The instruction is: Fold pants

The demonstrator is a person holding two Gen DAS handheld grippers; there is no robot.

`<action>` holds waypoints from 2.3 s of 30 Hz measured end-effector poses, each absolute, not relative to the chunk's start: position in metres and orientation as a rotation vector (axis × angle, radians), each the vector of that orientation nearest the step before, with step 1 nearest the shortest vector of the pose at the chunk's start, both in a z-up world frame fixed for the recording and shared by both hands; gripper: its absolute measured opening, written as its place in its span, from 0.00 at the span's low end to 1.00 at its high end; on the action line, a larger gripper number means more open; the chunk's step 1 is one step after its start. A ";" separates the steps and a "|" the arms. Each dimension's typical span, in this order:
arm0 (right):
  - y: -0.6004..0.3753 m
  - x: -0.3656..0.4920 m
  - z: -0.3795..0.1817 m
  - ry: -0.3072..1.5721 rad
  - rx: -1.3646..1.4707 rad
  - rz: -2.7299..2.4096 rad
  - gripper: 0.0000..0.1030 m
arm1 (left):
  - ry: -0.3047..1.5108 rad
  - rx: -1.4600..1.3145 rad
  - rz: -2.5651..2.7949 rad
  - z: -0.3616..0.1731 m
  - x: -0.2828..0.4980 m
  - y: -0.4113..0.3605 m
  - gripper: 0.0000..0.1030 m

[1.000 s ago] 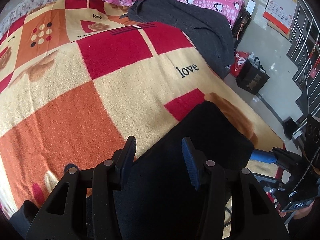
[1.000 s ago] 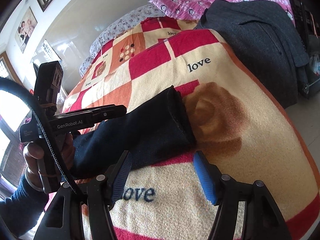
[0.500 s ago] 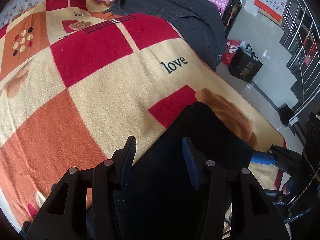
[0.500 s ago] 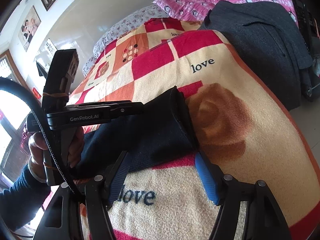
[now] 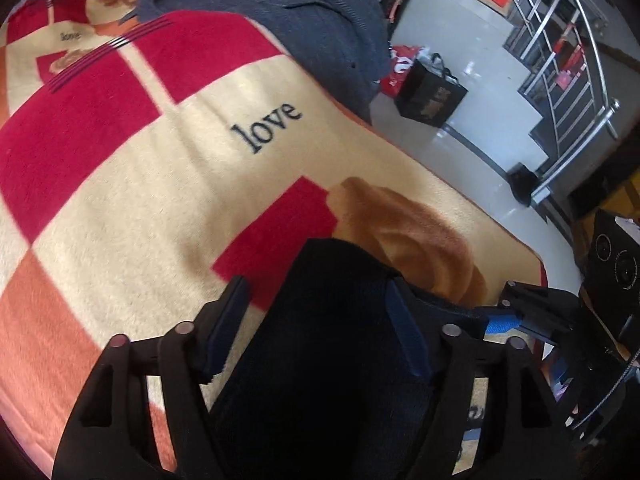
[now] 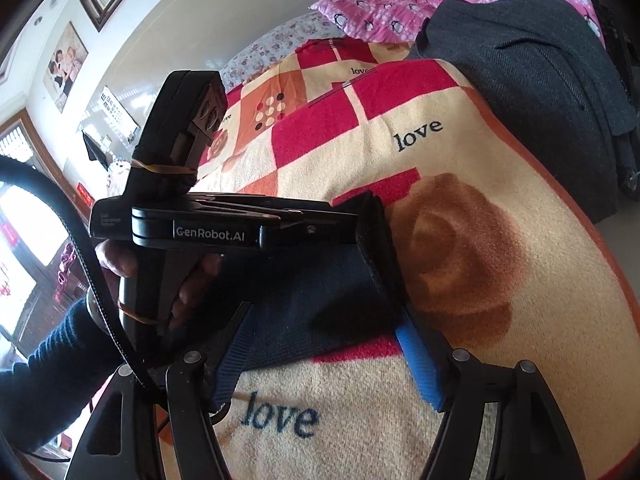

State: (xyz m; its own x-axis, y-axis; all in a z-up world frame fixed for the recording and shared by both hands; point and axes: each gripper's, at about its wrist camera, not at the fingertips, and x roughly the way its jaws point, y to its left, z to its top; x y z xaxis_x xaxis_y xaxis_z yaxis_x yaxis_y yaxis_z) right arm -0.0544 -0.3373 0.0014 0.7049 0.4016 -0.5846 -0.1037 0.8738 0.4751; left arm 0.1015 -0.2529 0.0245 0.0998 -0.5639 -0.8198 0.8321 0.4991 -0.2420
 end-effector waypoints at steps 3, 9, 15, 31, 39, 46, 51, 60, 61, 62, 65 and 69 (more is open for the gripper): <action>-0.330 -0.050 0.003 0.759 0.376 0.270 0.60 | 0.975 0.387 -1.066 0.023 0.094 -0.259 0.74; -0.333 -0.047 -0.003 0.769 0.404 0.269 0.21 | 0.938 0.342 -1.128 0.024 0.089 -0.252 0.18; -0.323 -0.051 0.013 0.702 0.357 0.266 0.16 | 0.890 0.292 -1.113 0.036 0.082 -0.237 0.12; -0.196 -0.056 0.102 0.576 0.130 0.601 0.14 | 0.680 -0.003 -0.977 0.128 0.040 -0.045 0.12; -0.089 -0.035 0.042 0.770 0.081 0.806 0.14 | 0.880 -0.102 -0.614 0.060 0.027 0.072 0.12; -0.080 -0.030 0.028 0.824 0.222 0.868 0.47 | 0.853 -0.204 -0.497 0.061 0.006 0.113 0.12; -0.136 -0.053 0.063 0.707 0.224 0.746 0.49 | 0.825 -0.204 -0.506 0.072 -0.013 0.105 0.36; -0.170 -0.035 0.047 0.749 0.130 0.463 0.52 | 0.859 -0.211 -0.479 0.059 -0.033 0.060 0.48; -0.165 -0.035 0.045 0.753 0.119 0.466 0.52 | 0.870 -0.202 -0.454 0.056 -0.033 0.056 0.48; -0.158 -0.030 0.041 0.764 0.098 0.463 0.52 | 0.890 -0.179 -0.408 0.052 -0.032 0.052 0.48; -0.146 -0.027 0.022 0.831 -0.011 0.387 0.52 | 0.965 -0.176 -0.300 0.031 -0.030 0.052 0.48; -0.157 -0.035 0.015 0.847 0.001 0.403 0.52 | 0.946 -0.176 -0.281 0.024 -0.045 0.056 0.48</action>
